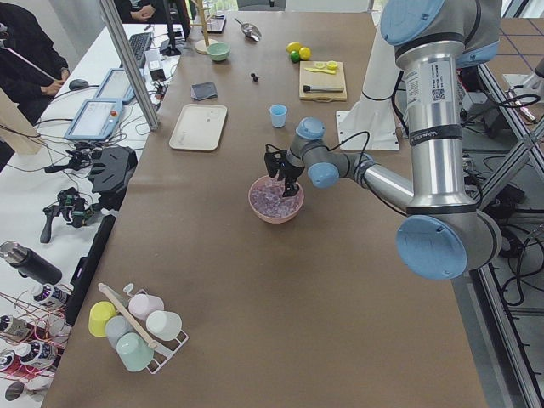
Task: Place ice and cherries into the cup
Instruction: 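Lower the left gripper into the bowl and grasp another ice cube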
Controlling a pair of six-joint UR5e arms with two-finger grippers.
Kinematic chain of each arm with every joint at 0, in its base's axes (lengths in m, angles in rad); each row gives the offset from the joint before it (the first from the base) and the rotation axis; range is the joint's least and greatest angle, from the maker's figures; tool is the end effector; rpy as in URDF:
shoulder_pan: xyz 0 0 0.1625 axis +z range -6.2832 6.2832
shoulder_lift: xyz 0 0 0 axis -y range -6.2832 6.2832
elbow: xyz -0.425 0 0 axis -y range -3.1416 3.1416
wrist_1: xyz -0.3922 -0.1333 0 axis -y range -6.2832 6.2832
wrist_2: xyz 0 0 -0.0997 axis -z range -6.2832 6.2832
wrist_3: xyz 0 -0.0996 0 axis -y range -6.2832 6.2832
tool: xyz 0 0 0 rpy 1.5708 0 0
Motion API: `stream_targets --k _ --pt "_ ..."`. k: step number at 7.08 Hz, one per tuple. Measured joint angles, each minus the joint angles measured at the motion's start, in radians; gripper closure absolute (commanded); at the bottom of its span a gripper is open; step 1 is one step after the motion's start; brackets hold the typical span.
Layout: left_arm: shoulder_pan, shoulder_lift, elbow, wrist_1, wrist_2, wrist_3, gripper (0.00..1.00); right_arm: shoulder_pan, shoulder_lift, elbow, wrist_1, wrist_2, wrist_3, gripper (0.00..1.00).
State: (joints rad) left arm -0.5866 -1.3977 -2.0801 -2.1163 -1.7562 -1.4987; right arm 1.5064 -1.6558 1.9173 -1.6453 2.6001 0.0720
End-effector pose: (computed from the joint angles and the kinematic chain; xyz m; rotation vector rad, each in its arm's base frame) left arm 0.2995 -0.3371 0.4371 0.1213 0.8940 -0.3977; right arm 0.0189 -0.4524 0.5165 0.0998 -1.0353 -0.0893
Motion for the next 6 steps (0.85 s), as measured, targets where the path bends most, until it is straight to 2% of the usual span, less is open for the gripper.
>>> stream_targets --k 3,4,6 --pt "0.016 0.0 0.005 -0.002 0.0 0.0 0.26 0.0 0.001 0.006 0.001 0.0 -0.001 0.0" --pt "0.017 0.0 0.005 -0.002 0.0 0.0 0.3 0.0 0.001 0.008 0.001 0.0 -0.001 0.0" --pt "0.019 0.0 0.004 -0.003 0.0 -0.001 0.3 0.0 0.001 0.011 0.001 0.0 -0.001 0.0"
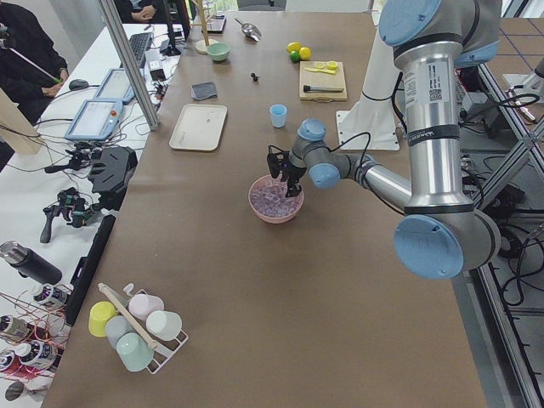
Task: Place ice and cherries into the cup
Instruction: 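Lower the left gripper into the bowl and grasp another ice cube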
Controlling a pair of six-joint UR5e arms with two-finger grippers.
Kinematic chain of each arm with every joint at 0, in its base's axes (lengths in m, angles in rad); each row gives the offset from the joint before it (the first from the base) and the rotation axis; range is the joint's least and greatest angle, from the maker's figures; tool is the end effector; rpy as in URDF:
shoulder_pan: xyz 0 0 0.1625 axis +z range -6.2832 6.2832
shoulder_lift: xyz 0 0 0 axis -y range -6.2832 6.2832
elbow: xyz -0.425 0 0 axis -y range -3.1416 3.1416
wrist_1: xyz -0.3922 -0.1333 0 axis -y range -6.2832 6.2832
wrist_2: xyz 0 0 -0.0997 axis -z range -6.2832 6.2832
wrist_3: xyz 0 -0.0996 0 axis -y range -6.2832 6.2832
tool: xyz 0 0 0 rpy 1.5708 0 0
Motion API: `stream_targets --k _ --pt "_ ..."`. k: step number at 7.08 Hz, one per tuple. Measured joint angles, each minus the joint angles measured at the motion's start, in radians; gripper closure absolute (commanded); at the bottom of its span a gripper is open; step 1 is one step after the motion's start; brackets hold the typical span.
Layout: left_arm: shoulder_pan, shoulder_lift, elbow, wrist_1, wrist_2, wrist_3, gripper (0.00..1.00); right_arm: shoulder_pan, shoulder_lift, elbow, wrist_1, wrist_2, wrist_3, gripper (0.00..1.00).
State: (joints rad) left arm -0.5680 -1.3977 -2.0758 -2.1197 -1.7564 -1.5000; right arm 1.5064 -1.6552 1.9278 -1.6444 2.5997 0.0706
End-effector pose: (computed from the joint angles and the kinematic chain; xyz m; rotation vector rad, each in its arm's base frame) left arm 0.3062 -0.3317 0.4388 0.1118 0.8939 -0.3817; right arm 0.0189 -0.4519 0.5110 0.1115 -1.0352 -0.0967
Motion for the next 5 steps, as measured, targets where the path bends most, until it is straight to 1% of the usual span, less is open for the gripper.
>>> stream_targets --k 5 --pt "0.001 -0.007 0.007 -0.002 -0.034 0.002 0.3 0.0 -0.001 0.002 0.0 0.0 0.0 0.0"
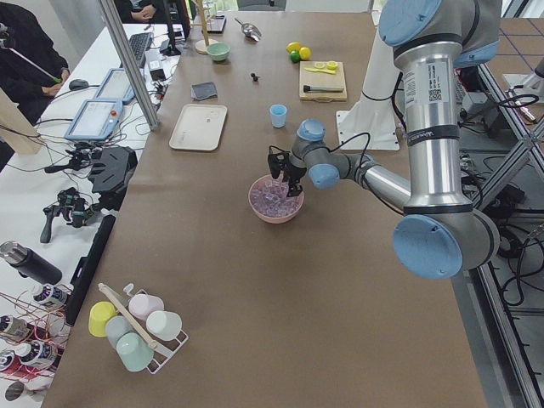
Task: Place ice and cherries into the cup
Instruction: 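Lower the left gripper into the bowl and grasp another ice cube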
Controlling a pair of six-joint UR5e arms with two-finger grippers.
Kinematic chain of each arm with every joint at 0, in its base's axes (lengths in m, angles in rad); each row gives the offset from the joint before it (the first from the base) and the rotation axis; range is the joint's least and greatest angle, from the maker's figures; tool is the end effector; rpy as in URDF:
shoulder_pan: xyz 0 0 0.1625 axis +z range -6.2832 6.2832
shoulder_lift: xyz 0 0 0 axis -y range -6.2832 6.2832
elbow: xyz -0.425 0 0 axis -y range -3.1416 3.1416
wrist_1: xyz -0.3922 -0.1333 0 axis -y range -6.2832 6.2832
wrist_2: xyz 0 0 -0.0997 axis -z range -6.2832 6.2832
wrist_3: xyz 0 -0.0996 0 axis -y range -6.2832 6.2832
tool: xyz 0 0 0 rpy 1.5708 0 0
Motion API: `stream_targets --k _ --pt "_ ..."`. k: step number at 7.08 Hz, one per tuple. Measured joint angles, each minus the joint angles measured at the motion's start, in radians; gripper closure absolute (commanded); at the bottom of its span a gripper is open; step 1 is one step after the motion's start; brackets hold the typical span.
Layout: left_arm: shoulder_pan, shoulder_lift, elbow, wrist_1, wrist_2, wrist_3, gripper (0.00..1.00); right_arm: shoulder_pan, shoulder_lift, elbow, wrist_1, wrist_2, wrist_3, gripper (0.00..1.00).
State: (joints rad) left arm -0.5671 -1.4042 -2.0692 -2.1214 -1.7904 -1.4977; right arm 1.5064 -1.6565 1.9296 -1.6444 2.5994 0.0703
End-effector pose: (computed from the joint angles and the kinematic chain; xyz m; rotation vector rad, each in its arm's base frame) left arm 0.3101 -0.3298 0.4386 0.0822 0.9037 -0.3630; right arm 0.0190 -0.4514 0.5108 0.1122 -1.0349 -0.0972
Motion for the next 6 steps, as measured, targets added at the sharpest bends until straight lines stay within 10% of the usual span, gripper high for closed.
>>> stream_targets --k 6 --pt "0.002 -0.004 0.009 -0.002 -0.009 0.002 0.35 0.0 0.0 0.001 0.0 0.001 0.002 0.0"
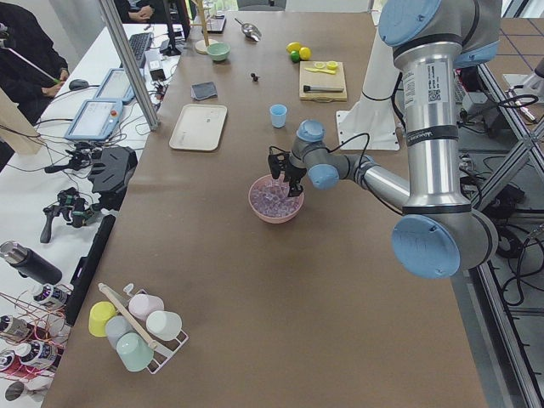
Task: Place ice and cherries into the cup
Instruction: 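Lower the left gripper into the bowl and grasp another ice cube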
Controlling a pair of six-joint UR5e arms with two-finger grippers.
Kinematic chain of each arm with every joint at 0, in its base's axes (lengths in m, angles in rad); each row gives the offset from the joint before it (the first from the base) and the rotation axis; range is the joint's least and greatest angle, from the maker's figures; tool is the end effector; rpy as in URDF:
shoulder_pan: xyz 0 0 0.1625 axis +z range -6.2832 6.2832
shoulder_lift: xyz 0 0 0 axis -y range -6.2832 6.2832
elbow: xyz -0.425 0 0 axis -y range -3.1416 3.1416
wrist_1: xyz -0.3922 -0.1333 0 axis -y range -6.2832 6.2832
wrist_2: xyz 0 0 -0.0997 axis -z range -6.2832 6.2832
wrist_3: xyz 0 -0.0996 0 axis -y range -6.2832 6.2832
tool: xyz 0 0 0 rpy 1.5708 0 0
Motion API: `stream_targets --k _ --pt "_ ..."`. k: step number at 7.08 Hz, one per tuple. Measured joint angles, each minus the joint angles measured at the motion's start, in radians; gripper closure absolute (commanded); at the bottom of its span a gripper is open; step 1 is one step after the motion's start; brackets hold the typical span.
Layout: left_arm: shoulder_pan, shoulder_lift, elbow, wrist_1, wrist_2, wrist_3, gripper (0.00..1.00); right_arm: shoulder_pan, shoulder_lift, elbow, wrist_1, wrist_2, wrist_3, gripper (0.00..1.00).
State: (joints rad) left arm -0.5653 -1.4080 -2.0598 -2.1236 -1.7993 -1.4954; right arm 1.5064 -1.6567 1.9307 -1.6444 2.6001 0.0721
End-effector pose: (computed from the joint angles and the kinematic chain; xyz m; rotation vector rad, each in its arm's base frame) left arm 0.3130 -0.3297 0.4413 0.0732 0.9026 -0.3558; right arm 0.0190 -0.4512 0.5103 0.1120 -1.0357 -0.0961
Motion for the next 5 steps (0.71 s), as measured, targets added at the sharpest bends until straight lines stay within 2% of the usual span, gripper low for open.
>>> stream_targets --k 2,4,5 --pt "-0.002 0.005 0.001 0.0 0.0 0.027 0.57 0.0 0.0 0.001 0.0 0.0 0.0 0.0" --pt "-0.002 0.009 0.002 -0.002 -0.001 0.047 0.66 0.0 0.0 0.003 0.0 0.0 0.0 0.0" --pt "-0.002 0.007 0.003 -0.002 -0.002 0.049 0.82 0.0 0.0 0.003 0.0 0.0 0.0 0.0"
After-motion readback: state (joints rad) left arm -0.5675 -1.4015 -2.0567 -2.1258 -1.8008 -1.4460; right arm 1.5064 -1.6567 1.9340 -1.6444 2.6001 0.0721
